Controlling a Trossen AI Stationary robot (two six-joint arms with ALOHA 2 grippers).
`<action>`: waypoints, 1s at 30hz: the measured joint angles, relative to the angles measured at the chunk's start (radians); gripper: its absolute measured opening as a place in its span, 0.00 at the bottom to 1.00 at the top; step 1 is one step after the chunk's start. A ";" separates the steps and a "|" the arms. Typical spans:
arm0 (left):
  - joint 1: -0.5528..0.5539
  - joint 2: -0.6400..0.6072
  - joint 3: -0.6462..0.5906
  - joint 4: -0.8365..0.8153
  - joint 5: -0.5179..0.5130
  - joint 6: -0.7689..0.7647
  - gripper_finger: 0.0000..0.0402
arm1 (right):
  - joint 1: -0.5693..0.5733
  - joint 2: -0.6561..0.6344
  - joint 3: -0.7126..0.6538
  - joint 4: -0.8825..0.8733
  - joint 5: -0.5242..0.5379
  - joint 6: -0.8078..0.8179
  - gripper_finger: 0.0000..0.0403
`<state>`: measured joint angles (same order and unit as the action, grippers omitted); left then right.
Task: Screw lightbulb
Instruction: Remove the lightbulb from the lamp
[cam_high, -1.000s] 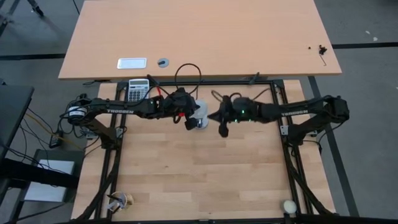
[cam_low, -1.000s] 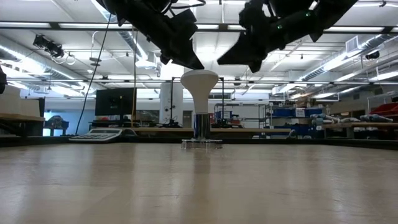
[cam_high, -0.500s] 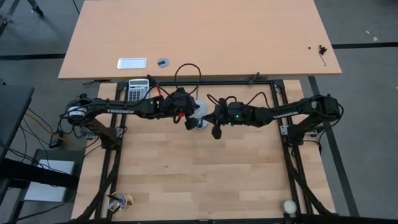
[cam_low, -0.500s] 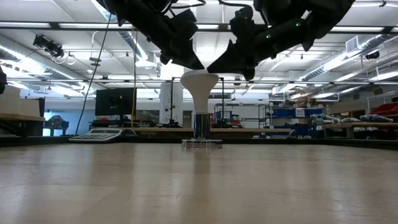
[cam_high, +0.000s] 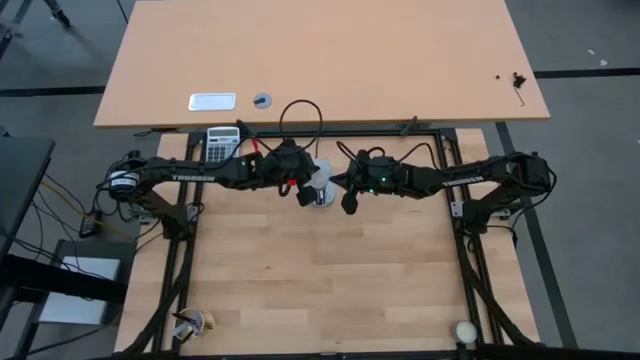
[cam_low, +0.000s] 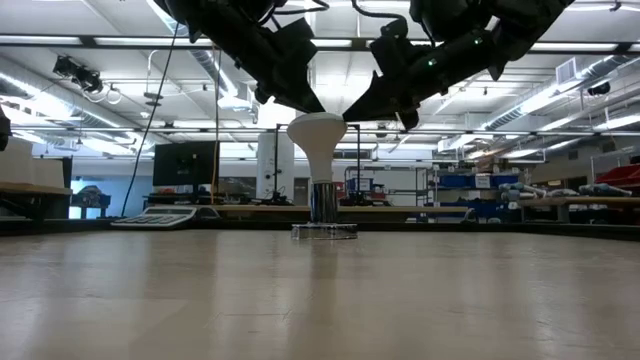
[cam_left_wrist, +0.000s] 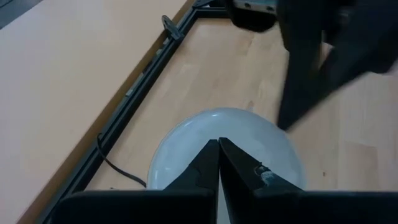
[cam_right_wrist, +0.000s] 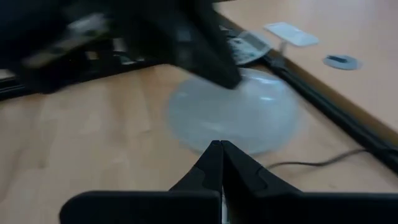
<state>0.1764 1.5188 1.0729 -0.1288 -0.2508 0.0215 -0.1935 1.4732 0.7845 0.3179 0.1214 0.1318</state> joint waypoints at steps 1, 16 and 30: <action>0.000 0.000 0.000 -0.001 0.000 -0.002 0.05 | -0.006 -0.006 0.000 -0.011 0.013 0.000 0.03; -0.004 0.000 0.000 0.010 0.043 -0.007 0.05 | -0.135 -0.070 -0.001 -0.116 -0.056 -0.012 0.03; -0.002 0.000 0.000 0.015 0.036 -0.006 0.05 | 0.095 -0.069 -0.001 -0.035 -0.055 -0.055 0.03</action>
<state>0.1749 1.5192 1.0729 -0.1135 -0.2146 0.0158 -0.0980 1.4038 0.7834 0.2827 0.0666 0.0764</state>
